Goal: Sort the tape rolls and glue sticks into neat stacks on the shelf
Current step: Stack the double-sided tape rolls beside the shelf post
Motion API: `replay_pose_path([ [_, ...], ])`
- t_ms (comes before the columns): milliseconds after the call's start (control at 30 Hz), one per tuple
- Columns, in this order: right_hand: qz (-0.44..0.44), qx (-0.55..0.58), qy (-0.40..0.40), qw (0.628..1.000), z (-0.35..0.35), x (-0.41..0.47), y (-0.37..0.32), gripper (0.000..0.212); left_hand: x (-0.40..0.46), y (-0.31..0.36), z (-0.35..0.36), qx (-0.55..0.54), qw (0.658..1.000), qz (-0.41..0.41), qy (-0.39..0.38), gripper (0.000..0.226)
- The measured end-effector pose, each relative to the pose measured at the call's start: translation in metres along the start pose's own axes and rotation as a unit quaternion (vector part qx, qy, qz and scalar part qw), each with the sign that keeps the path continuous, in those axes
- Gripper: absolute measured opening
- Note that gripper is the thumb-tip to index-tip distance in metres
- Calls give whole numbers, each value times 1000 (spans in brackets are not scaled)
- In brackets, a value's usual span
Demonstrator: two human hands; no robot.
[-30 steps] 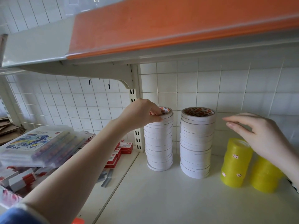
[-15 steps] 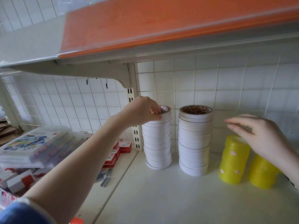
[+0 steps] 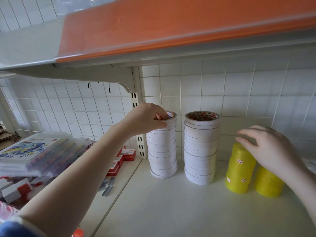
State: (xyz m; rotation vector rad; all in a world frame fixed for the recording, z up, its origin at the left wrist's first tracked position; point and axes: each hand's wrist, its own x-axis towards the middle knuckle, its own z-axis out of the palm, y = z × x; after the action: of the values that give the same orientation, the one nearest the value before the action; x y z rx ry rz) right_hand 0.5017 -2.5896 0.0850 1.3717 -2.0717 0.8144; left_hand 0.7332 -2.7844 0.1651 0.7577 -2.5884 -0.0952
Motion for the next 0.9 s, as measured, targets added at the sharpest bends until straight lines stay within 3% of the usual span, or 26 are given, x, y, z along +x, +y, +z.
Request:
replay_pose_path([
  [167,-18,-40,37,998,-2,-7,8,13,-28,11,13,38,981,30,186,27],
  [300,-34,-62,76,995,-6,-22,22,16,-59,21,38,51,967,4,249,32],
  [500,-28,-66,81,994,-22,-57,32,22,-98,50,74,48,971,-53,228,34],
  [900,76,-174,50,981,-88,-190,58,25,-148,141,120,-44,987,-14,157,38],
])
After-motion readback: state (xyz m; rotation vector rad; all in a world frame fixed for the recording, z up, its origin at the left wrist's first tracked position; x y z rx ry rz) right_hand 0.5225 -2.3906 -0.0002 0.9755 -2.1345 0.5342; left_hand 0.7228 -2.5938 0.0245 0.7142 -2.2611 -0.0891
